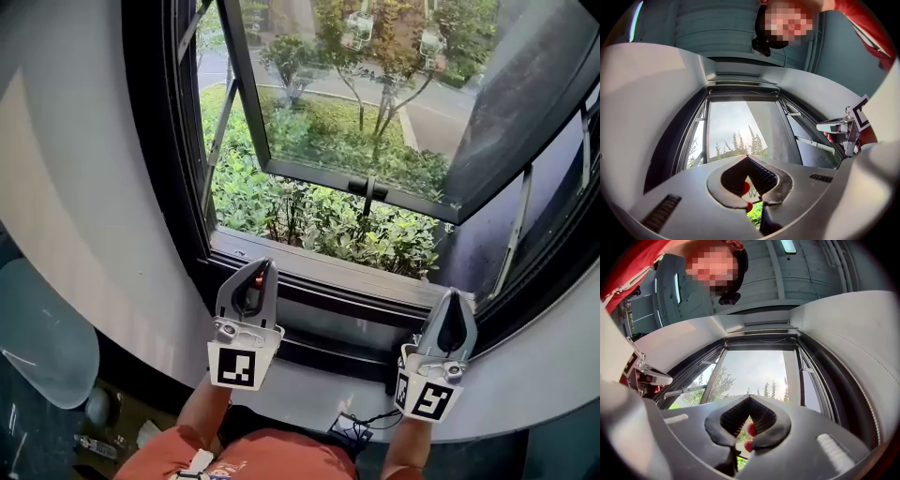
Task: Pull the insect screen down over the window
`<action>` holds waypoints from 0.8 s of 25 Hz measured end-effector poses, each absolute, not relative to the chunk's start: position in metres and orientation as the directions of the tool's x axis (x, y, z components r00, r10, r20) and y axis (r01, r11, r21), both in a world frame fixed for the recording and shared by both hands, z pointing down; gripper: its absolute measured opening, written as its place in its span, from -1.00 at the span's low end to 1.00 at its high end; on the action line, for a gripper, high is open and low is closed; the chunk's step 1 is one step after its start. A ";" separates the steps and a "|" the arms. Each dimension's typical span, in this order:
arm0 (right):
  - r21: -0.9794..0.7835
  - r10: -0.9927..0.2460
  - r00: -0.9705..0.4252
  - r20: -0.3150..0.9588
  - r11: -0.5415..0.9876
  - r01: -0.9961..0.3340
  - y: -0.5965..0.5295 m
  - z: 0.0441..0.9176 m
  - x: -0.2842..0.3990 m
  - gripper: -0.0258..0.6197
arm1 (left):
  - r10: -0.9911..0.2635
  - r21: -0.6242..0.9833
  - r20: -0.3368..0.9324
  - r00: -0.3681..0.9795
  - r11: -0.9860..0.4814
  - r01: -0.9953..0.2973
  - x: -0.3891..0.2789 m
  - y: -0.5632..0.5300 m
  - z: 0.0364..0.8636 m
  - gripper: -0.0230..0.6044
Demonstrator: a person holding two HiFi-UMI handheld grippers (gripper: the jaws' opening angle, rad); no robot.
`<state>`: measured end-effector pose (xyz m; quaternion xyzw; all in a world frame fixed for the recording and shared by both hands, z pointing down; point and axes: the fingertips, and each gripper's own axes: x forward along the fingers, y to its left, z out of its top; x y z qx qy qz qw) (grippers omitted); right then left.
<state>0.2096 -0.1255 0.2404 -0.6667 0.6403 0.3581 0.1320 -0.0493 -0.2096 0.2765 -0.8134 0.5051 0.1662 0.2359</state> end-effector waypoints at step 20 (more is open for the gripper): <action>0.298 -0.620 -0.116 -0.776 -0.199 -0.933 -0.112 0.157 0.207 -0.89 | -0.588 -0.301 -0.679 0.440 -0.324 -0.897 -0.039 -0.201 0.182 -0.91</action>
